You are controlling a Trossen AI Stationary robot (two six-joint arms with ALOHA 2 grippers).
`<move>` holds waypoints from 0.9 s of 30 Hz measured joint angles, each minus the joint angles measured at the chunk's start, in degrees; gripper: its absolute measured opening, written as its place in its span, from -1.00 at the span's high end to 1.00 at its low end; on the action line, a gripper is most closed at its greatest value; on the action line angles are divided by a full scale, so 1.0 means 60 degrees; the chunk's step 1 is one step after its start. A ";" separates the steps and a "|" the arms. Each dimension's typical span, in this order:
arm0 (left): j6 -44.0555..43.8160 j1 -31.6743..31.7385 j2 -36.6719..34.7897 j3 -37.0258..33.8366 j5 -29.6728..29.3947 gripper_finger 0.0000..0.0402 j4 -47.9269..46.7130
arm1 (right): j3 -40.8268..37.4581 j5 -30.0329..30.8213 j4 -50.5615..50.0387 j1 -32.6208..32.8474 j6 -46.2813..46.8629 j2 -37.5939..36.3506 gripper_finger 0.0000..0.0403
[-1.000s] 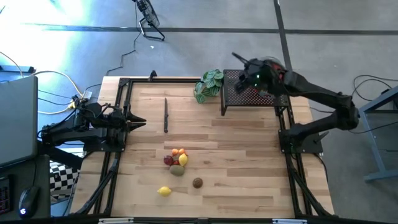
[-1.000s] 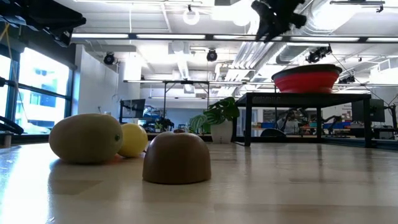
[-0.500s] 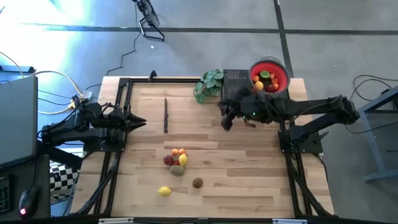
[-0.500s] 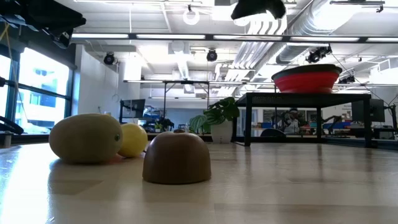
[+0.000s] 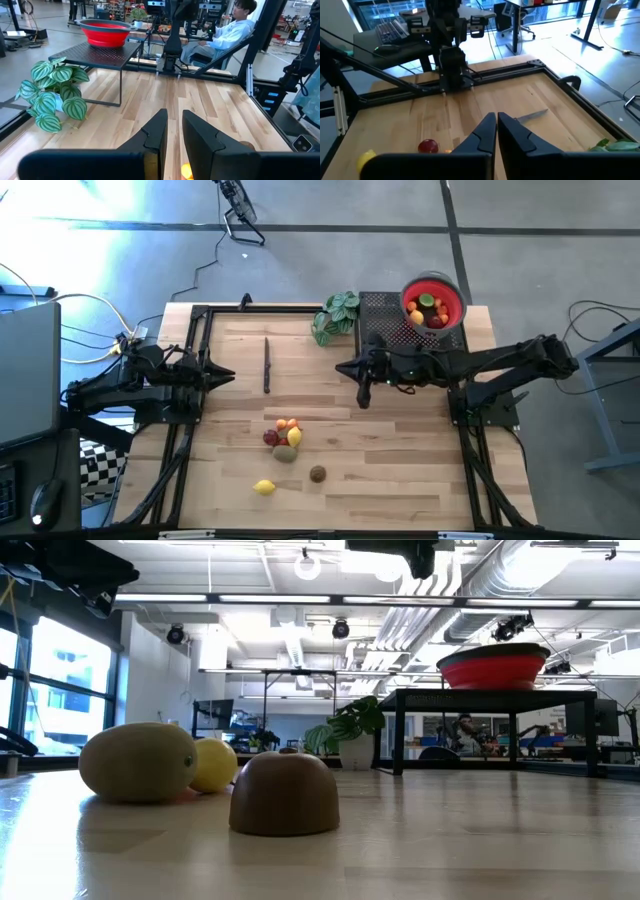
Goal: Pick & Place Fruit
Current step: Put the black knife on the shelf
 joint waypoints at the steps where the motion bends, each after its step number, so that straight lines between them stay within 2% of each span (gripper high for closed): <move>1: -0.0002 0.0001 0.0000 0.0000 -0.0003 0.73 0.0000 | -0.0022 -0.0002 0.0052 0.0000 0.0001 0.0000 0.96; 27: -0.0007 0.0002 0.0002 0.0000 -0.0014 0.73 0.0004 | -0.0061 0.0000 0.0208 0.0000 -0.0002 0.0000 0.96</move>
